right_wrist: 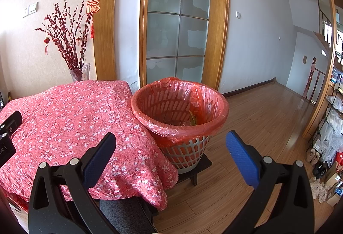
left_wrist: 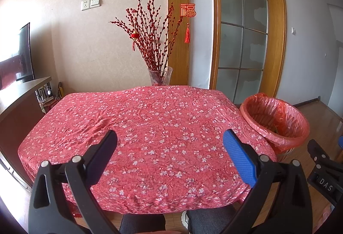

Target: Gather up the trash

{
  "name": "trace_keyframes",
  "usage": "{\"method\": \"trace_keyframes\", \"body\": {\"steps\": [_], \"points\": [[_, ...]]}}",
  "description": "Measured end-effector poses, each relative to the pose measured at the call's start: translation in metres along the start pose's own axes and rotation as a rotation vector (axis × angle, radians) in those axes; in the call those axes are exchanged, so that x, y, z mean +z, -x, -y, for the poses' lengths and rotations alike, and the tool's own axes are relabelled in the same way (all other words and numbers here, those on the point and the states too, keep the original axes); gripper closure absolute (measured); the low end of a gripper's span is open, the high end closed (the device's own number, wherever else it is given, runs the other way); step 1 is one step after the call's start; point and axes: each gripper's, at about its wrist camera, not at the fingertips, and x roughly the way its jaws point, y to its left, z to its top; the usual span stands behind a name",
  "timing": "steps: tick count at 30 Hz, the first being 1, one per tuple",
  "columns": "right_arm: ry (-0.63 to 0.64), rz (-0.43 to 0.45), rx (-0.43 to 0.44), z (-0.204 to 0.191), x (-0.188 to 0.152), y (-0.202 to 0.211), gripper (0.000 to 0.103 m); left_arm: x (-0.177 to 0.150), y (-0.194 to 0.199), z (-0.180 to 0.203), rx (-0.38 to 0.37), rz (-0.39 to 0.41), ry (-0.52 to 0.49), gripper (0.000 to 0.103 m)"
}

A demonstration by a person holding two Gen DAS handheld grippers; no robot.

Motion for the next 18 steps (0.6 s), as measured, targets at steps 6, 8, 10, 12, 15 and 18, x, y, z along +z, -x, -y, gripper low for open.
{"method": "trace_keyframes", "body": {"steps": [6,8,10,12,15,18], "points": [[0.0,-0.001,0.0,-0.0003,0.0001,-0.0006,0.002,-0.0003,-0.0007,0.0003,0.0,0.0,-0.001,0.006],[0.0,-0.002,0.0,-0.0002,0.0001,-0.0003,0.002,-0.0006,-0.0014,0.0005,-0.002,-0.001,-0.002,0.006],[0.0,-0.001,0.0,-0.0004,0.0002,-0.0005,0.002,-0.0008,-0.0016,0.0003,-0.003,-0.002,-0.002,0.006],[0.0,-0.001,0.0,0.0001,-0.0003,-0.0005,0.002,-0.001,-0.0015,0.0004,-0.002,-0.002,-0.002,0.006],[0.0,-0.001,0.0,0.0,-0.0002,-0.0004,0.002,-0.0013,-0.0017,0.0002,-0.002,-0.002,-0.002,0.006],[0.0,-0.001,0.0,0.0,0.0,-0.0004,0.002,-0.0013,-0.0018,0.0003,-0.003,-0.003,-0.002,0.006]]}}
